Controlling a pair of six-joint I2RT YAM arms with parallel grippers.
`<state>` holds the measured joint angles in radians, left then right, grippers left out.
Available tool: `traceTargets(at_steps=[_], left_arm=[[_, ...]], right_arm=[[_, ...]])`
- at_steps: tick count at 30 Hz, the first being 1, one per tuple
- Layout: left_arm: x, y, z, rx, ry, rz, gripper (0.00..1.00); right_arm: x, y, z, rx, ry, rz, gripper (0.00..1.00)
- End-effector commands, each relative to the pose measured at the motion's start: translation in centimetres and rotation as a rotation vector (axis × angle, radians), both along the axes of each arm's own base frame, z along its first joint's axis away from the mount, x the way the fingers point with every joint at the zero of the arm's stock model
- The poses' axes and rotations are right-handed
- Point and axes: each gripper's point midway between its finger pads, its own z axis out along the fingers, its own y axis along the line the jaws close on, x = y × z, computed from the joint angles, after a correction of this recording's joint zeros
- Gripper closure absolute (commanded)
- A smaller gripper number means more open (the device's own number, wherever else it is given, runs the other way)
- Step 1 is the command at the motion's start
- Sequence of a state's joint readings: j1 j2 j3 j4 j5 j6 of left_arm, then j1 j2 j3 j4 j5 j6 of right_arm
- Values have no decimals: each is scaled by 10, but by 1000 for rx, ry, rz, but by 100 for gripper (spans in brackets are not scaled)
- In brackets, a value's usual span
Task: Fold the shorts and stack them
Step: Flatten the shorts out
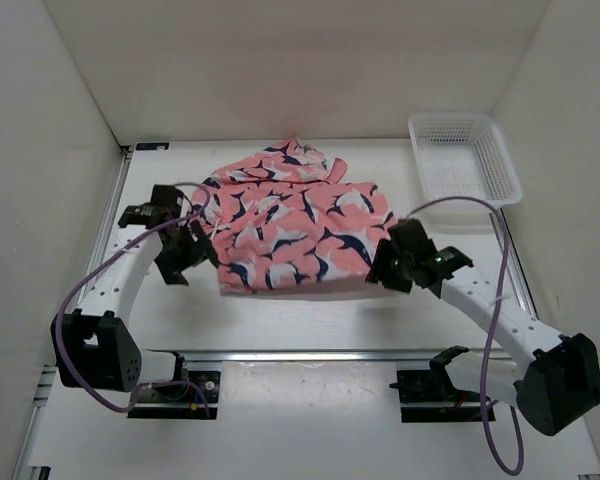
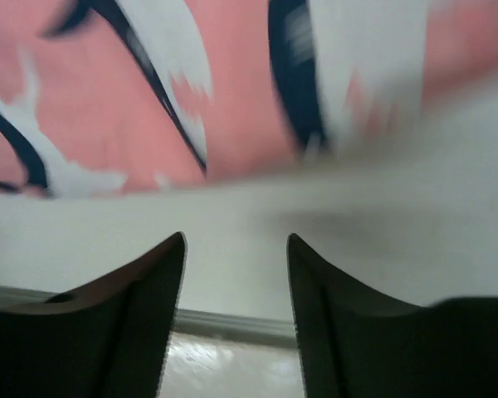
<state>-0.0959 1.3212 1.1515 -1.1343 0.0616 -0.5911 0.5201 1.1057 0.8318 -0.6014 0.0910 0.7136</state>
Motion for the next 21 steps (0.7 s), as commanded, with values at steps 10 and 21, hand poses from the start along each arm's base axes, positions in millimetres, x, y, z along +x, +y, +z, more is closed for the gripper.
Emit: traceTargets(at_steps=[10, 21], left_arm=[[-37, -36, -36, -217, 74, 154, 33], [-17, -57, -95, -226, 165, 192, 4]], right_arm=[[-17, -42, 3, 84, 60, -221, 42], [-20, -49, -24, 290, 171, -300, 41]])
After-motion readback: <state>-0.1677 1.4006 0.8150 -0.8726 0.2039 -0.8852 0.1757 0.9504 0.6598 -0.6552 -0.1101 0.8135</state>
